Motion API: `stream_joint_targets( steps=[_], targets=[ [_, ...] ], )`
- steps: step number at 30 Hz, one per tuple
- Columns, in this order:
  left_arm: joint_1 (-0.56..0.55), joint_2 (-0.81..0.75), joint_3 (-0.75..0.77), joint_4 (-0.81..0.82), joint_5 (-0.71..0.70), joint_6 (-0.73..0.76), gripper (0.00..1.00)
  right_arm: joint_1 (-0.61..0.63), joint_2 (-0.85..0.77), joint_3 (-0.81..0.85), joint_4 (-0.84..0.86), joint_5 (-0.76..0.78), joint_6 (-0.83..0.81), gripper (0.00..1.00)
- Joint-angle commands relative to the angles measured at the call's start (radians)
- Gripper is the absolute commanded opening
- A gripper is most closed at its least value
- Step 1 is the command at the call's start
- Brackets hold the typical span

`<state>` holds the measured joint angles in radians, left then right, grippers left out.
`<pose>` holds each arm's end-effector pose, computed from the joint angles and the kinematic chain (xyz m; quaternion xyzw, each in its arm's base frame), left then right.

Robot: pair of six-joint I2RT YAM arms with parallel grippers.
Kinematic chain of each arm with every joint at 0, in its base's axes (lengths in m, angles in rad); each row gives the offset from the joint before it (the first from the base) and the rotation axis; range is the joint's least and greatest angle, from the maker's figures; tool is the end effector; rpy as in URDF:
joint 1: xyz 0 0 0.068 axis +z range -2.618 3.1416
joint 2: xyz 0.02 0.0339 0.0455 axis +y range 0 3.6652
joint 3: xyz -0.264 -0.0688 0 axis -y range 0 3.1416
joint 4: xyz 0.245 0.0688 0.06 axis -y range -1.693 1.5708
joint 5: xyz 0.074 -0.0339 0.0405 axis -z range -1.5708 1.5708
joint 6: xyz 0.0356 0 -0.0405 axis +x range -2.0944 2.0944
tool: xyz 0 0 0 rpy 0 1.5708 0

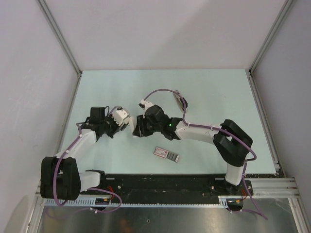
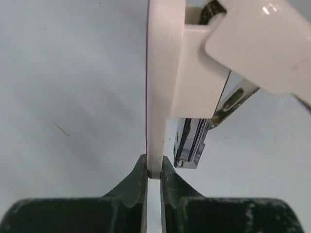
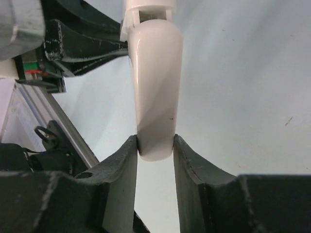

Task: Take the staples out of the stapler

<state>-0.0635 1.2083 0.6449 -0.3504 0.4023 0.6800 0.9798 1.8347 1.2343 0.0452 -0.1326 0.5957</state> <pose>0.2294 -0.0286 0.1957 0.3969 0.8407 -0.0843 0.3586 0.2289 0.3495 0.2218 -0.1980 0.8497 0.3847 0.3012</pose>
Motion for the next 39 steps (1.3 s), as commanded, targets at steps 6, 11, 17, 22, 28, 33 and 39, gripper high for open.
stream_joint_targets(
  steps=[6, 11, 17, 22, 28, 33, 39],
  targets=[
    [-0.054, -0.067, -0.112, 0.181, -0.270, 0.214, 0.01, -0.011, -0.089, -0.073, -0.036, 0.007, -0.164, 0.00],
    [-0.158, -0.140, -0.209, 0.284, -0.388, 0.296, 0.01, -0.012, -0.092, -0.083, -0.020, 0.004, -0.169, 0.00],
    [-0.247, -0.170, -0.224, 0.297, -0.454, 0.260, 0.01, -0.013, -0.083, -0.082, 0.055, -0.017, -0.131, 0.00],
    [-0.250, -0.181, -0.199, 0.293, -0.433, 0.155, 0.00, -0.013, -0.070, -0.093, 0.057, -0.046, -0.108, 0.08],
    [-0.215, -0.195, -0.099, 0.211, -0.295, -0.031, 0.00, -0.056, -0.131, -0.225, 0.260, -0.155, -0.045, 0.52],
    [-0.168, -0.182, -0.004, 0.131, -0.155, -0.156, 0.00, -0.067, -0.188, -0.290, 0.369, -0.181, -0.045, 0.66],
    [-0.160, -0.195, 0.059, 0.065, -0.063, -0.231, 0.00, -0.065, -0.210, -0.304, 0.486, -0.197, -0.037, 0.76]
  ],
)
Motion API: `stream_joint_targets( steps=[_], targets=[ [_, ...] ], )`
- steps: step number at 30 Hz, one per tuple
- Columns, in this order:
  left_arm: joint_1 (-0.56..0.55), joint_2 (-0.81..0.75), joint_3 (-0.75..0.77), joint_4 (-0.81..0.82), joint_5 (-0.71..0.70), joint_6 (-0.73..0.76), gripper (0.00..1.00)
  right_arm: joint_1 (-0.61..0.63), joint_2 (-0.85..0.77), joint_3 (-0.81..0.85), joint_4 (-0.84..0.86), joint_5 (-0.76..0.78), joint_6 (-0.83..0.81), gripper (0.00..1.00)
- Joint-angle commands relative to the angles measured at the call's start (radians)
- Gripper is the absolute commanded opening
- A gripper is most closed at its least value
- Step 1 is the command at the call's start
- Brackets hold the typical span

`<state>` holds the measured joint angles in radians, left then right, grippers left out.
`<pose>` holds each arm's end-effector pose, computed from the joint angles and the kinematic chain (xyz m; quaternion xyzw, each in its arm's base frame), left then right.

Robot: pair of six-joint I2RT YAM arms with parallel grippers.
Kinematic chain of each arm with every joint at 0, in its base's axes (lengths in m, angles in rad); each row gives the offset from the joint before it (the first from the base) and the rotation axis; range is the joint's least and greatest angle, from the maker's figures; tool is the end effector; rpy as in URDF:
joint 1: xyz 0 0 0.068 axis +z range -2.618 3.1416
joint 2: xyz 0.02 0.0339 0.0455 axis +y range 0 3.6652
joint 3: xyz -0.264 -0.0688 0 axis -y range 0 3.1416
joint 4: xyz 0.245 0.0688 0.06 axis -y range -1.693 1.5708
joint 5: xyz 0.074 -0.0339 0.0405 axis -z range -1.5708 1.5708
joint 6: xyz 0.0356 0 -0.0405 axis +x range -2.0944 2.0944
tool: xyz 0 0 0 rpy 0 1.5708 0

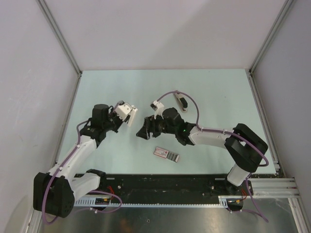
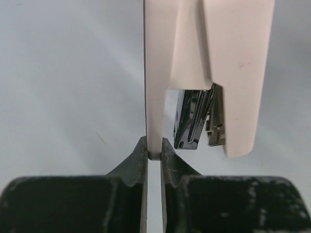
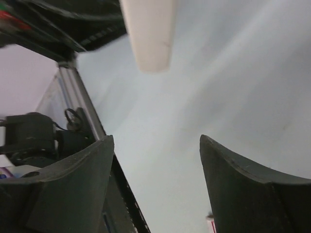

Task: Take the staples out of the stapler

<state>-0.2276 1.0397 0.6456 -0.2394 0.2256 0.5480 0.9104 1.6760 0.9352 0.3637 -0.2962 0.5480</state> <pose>0.2156 -0.0581 0.2381 0.3823 0.8015 -0.0275 0.4591 0.2184 0.2982 0.2152 -0.2290 0.7897 0.4614 0.3332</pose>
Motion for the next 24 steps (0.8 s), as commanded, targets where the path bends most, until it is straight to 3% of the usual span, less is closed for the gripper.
stream_joint_targets(
  steps=[1, 6, 8, 12, 19, 24],
  targets=[
    [0.005, -0.029, 0.062, -0.052, 0.117, -0.103, 0.00, 0.005, -0.051, -0.005, 0.192, -0.035, 0.017, 0.77],
    [0.005, -0.038, 0.068, -0.078, 0.151, -0.128, 0.00, 0.010, -0.026, -0.006, 0.290, 0.004, 0.048, 0.82],
    [0.004, -0.041, 0.071, -0.087, 0.165, -0.140, 0.00, 0.015, -0.012, -0.005, 0.327, 0.032, 0.050, 0.94],
    [0.005, -0.050, 0.076, -0.106, 0.190, -0.156, 0.00, 0.026, 0.018, 0.002, 0.377, 0.074, 0.040, 0.99],
    [0.004, -0.067, 0.089, -0.128, 0.216, -0.174, 0.00, 0.030, 0.081, 0.028, 0.403, 0.074, 0.046, 0.97],
    [0.005, -0.078, 0.088, -0.139, 0.228, -0.182, 0.00, 0.030, 0.115, 0.044, 0.435, 0.066, 0.063, 0.83]
  ],
)
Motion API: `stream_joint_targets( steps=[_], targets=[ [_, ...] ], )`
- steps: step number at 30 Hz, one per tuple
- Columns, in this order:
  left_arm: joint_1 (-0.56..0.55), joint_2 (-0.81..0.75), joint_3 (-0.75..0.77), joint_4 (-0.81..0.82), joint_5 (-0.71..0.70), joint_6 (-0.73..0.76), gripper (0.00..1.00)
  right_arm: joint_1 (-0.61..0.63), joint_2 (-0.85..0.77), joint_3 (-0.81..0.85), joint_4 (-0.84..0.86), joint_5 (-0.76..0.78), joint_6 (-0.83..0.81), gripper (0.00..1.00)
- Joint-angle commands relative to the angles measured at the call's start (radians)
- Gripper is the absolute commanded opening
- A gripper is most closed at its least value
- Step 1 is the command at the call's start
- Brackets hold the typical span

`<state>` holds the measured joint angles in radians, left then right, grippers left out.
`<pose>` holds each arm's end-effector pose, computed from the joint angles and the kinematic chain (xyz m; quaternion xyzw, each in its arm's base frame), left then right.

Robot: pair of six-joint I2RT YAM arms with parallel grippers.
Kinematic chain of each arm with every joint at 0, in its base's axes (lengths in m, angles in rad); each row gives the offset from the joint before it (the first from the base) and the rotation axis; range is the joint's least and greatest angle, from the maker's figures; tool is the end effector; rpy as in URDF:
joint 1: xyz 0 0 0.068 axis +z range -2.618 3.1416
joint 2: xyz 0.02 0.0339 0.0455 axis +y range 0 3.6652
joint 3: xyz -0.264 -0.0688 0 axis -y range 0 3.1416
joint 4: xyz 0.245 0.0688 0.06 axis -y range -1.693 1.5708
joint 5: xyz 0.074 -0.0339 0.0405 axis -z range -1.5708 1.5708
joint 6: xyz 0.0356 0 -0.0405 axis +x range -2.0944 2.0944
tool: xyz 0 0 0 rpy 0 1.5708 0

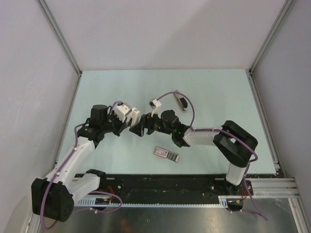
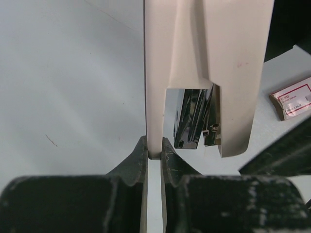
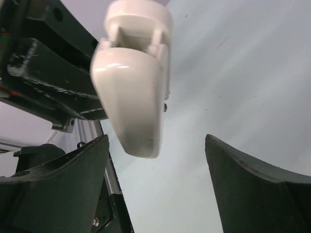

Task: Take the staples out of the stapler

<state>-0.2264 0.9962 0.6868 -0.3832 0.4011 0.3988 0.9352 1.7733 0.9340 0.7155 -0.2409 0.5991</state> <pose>0.2018 -0.0608 0.2495 0.3534 0.8180 -0.1438 0.4306 0.2242 0.3182 0.2165 -0.2029 0.7203 0.5210 0.4106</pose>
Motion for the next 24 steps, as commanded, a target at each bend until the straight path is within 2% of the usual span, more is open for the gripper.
stream_joint_targets(
  steps=[1, 5, 12, 16, 20, 24],
  targets=[
    [0.004, -0.036, 0.044, 0.003, 0.054, -0.032, 0.00, 0.005, 0.019, 0.047, 0.088, 0.011, 0.015, 0.78],
    [0.004, -0.043, 0.026, -0.002, 0.051, -0.022, 0.00, 0.000, 0.016, 0.048, 0.098, 0.015, 0.025, 0.55],
    [0.004, -0.045, 0.017, -0.004, 0.060, -0.029, 0.00, 0.006, 0.027, 0.048, 0.112, -0.011, 0.034, 0.29],
    [0.004, -0.043, 0.017, -0.005, 0.034, 0.000, 0.00, 0.005, 0.010, 0.048, 0.047, -0.021, 0.009, 0.11],
    [0.005, -0.029, 0.013, 0.006, -0.048, 0.107, 0.00, 0.005, -0.021, 0.046, -0.064, -0.031, -0.040, 0.02],
    [0.009, -0.015, -0.011, 0.043, -0.140, 0.227, 0.00, 0.005, -0.030, 0.044, -0.152, -0.067, -0.076, 0.00]
  ],
)
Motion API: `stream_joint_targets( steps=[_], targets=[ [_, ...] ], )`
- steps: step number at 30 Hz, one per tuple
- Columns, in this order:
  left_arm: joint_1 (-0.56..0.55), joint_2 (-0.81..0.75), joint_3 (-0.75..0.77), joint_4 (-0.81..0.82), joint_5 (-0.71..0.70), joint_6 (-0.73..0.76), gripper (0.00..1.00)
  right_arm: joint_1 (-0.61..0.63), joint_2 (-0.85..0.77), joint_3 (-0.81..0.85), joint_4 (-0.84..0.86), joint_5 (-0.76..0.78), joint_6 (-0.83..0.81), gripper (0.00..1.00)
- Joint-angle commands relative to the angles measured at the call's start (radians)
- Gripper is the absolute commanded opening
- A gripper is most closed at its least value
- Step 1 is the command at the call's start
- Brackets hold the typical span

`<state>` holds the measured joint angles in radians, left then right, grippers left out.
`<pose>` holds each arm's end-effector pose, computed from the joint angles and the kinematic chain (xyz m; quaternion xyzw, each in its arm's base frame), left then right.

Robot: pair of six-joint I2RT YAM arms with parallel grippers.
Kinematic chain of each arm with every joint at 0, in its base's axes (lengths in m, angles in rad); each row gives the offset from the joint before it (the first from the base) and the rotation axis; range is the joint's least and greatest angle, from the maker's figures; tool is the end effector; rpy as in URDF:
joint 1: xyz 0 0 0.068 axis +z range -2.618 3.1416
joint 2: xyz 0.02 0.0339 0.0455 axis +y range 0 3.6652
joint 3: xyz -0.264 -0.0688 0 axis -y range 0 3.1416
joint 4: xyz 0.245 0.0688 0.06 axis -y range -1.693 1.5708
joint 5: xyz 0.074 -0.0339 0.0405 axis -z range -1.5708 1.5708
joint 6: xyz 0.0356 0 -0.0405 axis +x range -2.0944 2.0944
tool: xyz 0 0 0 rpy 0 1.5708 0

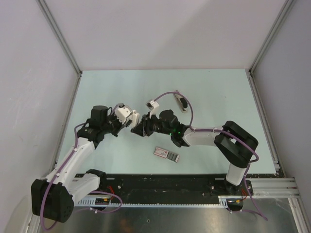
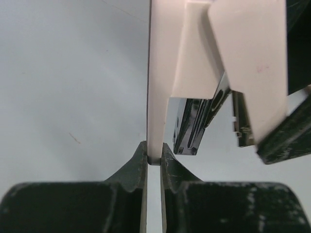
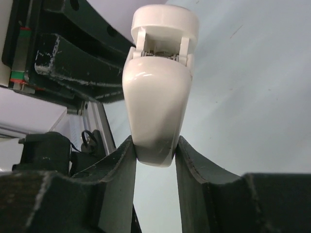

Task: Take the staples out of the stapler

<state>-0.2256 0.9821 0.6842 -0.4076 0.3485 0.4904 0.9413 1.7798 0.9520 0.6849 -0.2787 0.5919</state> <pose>0.1991 -0.0582 0.2488 0.3814 0.8120 -0.1015 0.4301 0.2228 0.3225 0.2165 -0.2197 0.7213 0.5255 0.3943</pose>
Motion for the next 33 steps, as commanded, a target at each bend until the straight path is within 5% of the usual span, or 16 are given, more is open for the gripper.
stream_joint_targets(
  steps=[1, 17, 23, 33],
  targets=[
    [0.008, 0.000, -0.019, 0.081, -0.108, 0.166, 0.00, -0.002, -0.038, 0.024, -0.138, -0.039, -0.076, 0.00],
    [-0.065, -0.071, -0.203, 0.232, -0.279, 0.540, 0.00, 0.002, -0.039, 0.005, -0.152, -0.082, -0.107, 0.00],
    [-0.088, -0.072, -0.164, 0.156, -0.215, 0.391, 0.02, -0.002, -0.033, 0.005, -0.091, -0.069, -0.061, 0.00],
    [-0.140, -0.047, -0.041, -0.083, 0.238, -0.024, 0.18, -0.035, -0.016, 0.073, 0.065, -0.027, 0.079, 0.00]
  ],
)
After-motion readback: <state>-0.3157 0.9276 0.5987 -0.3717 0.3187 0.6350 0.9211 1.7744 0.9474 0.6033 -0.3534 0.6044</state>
